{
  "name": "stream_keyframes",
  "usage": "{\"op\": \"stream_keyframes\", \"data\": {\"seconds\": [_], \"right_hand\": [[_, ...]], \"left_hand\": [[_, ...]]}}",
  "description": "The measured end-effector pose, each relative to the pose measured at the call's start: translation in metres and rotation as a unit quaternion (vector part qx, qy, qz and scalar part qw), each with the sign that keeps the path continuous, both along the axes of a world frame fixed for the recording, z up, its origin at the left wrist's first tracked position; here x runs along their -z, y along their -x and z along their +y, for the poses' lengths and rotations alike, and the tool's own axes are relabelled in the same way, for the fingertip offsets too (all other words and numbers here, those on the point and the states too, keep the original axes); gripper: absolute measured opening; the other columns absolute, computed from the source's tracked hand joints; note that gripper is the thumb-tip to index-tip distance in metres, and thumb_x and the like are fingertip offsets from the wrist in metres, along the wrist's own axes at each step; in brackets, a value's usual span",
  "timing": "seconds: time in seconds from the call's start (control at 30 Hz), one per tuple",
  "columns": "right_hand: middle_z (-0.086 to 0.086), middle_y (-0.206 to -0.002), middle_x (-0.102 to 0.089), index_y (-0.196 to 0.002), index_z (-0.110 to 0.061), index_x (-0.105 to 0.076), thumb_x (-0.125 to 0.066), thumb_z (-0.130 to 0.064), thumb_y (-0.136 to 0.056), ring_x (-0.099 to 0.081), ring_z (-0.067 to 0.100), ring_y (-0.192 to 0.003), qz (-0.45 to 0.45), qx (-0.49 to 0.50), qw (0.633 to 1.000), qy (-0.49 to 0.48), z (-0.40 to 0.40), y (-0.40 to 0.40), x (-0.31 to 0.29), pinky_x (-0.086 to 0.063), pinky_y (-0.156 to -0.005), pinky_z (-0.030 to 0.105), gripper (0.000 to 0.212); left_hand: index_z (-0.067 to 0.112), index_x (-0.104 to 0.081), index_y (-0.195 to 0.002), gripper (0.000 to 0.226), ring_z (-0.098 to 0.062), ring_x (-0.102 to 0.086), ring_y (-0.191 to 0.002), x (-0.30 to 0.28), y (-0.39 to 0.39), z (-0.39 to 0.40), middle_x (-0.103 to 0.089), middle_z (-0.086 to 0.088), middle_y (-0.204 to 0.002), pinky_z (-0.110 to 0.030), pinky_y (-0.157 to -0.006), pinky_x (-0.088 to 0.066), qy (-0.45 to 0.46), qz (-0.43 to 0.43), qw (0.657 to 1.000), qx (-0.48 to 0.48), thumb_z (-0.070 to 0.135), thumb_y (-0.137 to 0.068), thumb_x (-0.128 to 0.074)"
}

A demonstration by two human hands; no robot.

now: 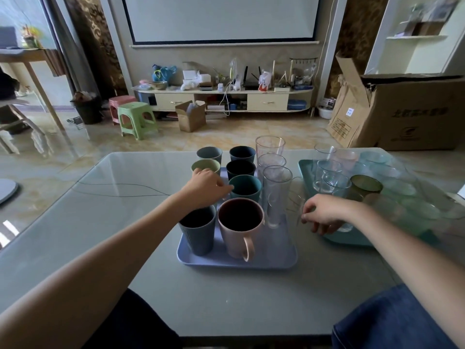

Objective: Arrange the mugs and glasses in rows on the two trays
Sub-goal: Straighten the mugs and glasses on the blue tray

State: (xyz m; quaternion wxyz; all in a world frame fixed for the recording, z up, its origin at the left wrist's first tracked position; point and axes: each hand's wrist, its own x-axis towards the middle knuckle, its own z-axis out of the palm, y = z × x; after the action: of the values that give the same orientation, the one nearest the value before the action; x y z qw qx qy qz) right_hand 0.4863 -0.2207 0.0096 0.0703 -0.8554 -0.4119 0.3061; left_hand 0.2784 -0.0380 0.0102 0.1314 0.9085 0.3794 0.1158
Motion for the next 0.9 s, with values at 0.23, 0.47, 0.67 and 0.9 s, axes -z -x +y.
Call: {"op": "stream_keyframes", "data": {"seconds": [0.23, 0.47, 0.67, 0.9], "right_hand": [[0.008, -0.081, -0.065, -0.095, -0.016, -0.055, -0.046, -0.021, -0.096, -0.06, 0.017, -0.057, 0.015, -0.029, 0.999, 0.034, -0.002, 0.011, 0.001, -0.046, -0.052, 0.021, 0.011], [0.006, -0.08, -0.065, -0.092, -0.018, -0.055, -0.043, -0.02, -0.096, -0.061, 0.017, -0.058, 0.014, -0.037, 0.999, 0.025, -0.004, 0.015, 0.001, -0.045, -0.051, 0.02, 0.013], [0.005, -0.079, -0.064, -0.097, -0.017, -0.056, -0.042, -0.022, -0.096, -0.061, 0.017, -0.057, 0.008, -0.042, 0.999, 0.024, -0.003, 0.01, 0.003, -0.046, -0.051, 0.021, 0.015], [0.009, -0.088, -0.066, -0.094, -0.016, -0.056, -0.043, -0.023, -0.096, -0.064, 0.023, -0.068, 0.01, -0.047, 0.999, 0.022, 0.0, 0.012, 0.002, -0.048, -0.055, 0.023, 0.015]], "left_hand": [[0.02, -0.064, -0.06, 0.035, -0.021, -0.046, -0.079, 0.011, 0.011, -0.021, -0.05, 0.004, -0.062, -0.03, -0.073, -0.038, -0.018, -0.034, 0.998, 0.045, 0.044, -0.085, -0.059], [0.001, -0.07, -0.09, 0.046, -0.036, -0.044, -0.111, 0.008, -0.009, -0.014, -0.059, -0.022, -0.107, -0.041, -0.097, -0.036, -0.076, -0.067, 0.994, -0.047, 0.039, -0.094, -0.045], [0.0, -0.066, -0.1, 0.04, -0.037, -0.033, -0.121, 0.011, -0.024, -0.004, -0.049, -0.02, -0.123, -0.041, -0.102, -0.028, -0.069, 0.004, 0.995, -0.07, 0.035, -0.088, -0.052], [-0.002, -0.066, -0.091, 0.04, -0.037, -0.039, -0.116, 0.015, -0.024, 0.006, -0.053, -0.021, -0.115, -0.041, -0.1, -0.031, -0.061, 0.01, 0.995, -0.08, 0.036, -0.084, -0.054]]}}
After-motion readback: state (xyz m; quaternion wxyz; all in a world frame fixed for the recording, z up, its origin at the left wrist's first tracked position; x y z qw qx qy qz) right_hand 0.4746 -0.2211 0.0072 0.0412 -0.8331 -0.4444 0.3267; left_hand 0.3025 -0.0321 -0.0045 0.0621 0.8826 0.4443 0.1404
